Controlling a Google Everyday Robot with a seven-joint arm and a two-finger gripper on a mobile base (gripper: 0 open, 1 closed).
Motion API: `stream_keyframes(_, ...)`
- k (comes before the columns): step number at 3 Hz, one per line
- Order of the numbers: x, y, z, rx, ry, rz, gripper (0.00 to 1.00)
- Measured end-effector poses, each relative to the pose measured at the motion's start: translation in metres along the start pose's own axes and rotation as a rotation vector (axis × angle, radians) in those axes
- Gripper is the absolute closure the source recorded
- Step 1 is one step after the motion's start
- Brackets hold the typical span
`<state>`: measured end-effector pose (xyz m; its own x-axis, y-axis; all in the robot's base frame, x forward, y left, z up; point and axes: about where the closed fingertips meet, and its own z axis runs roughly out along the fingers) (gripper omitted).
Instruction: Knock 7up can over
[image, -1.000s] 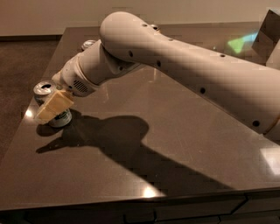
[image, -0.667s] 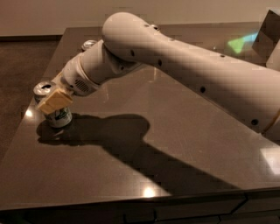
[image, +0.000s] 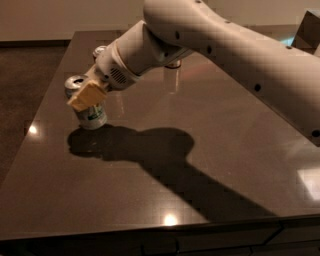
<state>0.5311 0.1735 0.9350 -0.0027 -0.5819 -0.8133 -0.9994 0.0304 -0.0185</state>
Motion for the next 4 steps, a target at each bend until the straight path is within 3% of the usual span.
stream_keyframes(2, 0.037, -0.012, -0.09, 0.05, 0.248, -0.082, 1.0)
stream_keyframes(4, 0.069, -0.015, -0.128, 0.097, 0.495, -0.172, 1.0)
